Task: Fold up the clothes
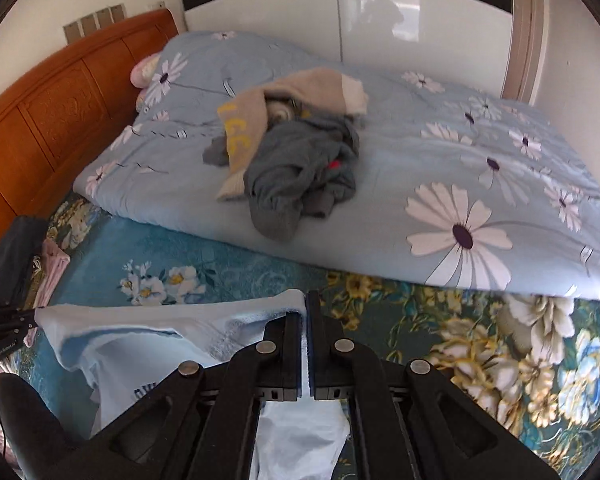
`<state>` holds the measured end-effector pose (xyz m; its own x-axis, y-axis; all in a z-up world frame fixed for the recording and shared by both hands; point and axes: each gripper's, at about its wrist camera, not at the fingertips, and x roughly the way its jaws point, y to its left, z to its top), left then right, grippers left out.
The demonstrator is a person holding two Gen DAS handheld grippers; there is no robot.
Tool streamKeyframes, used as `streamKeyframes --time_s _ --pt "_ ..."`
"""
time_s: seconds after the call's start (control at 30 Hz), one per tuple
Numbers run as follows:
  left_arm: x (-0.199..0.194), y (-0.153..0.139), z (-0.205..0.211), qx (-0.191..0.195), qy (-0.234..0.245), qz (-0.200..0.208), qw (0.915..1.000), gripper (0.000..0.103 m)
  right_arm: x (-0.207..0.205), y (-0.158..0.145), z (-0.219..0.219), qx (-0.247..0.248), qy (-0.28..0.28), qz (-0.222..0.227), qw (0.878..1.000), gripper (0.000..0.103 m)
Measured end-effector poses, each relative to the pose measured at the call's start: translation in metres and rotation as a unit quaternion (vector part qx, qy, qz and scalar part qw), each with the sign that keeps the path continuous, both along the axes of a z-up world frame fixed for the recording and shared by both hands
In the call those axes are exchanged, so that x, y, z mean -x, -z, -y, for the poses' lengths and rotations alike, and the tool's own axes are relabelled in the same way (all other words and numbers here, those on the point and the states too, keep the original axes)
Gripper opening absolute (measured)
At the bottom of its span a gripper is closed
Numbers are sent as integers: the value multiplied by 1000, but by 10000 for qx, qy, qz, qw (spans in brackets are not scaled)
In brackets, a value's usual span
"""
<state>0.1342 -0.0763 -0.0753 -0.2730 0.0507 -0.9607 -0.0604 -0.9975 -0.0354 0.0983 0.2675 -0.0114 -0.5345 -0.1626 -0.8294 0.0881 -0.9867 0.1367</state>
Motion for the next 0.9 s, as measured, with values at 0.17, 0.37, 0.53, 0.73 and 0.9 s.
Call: streamKeyframes --time_s 0.17,0.37,0.53,0.73,0.9 --pt "34 12 11 -346 -372 112 9986 2 35 60 -2 -39 83 536 9985 2" --pt "102 5 21 -655 -603 139 9959 2 84 56 -5 -59 179 549 9983 2" --pt "128 47 22 -727 -896 641 9913 2 118 89 -7 38 394 996 9942 2" --pt "135 66 33 -1215 -1174 670 9833 5 138 125 -3 -11 614 1367 9887 2" --pt "127 61 39 -1366 -963 592 9842 27 147 143 -4 3 802 1550 9846 2"
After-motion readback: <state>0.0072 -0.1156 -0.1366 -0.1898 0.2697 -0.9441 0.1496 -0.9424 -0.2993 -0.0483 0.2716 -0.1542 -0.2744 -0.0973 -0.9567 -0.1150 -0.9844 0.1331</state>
